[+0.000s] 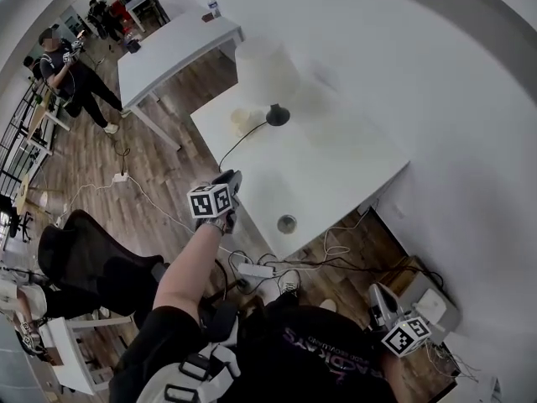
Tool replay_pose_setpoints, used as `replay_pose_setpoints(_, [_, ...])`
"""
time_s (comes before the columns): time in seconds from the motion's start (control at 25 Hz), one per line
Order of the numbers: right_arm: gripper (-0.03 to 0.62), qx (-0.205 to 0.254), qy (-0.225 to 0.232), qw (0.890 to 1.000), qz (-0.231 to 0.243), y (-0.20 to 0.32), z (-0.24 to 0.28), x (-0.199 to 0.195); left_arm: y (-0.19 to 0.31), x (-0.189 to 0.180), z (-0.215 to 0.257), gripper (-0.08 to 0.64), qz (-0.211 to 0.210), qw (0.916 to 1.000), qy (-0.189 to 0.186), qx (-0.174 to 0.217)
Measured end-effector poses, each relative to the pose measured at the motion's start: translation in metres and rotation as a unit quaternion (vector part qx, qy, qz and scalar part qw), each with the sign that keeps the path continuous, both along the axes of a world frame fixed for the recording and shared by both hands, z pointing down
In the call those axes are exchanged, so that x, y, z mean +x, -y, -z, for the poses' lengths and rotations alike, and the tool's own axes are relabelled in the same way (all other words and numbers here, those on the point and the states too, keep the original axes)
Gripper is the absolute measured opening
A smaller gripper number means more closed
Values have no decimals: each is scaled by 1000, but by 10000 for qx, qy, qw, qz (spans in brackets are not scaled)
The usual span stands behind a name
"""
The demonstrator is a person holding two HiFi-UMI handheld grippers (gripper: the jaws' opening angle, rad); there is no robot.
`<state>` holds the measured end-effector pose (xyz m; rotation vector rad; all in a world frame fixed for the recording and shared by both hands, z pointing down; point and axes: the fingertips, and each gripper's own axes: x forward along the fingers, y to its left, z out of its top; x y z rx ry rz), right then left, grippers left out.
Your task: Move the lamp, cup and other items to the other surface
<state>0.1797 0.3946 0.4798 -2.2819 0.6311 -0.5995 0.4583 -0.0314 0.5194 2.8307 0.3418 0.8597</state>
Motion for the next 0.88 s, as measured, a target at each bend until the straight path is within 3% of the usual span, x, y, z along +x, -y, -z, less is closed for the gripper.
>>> replay_pose_setpoints(0.56, [0,-433,595,9950,-673,59,-22,24,59,157,-69,114,-211,9982,464,328])
replay_pose_setpoints(0.88, [0,-536,837,9893,-1071,68,-28,21,58,202,-94,114,-338,9960,702,441])
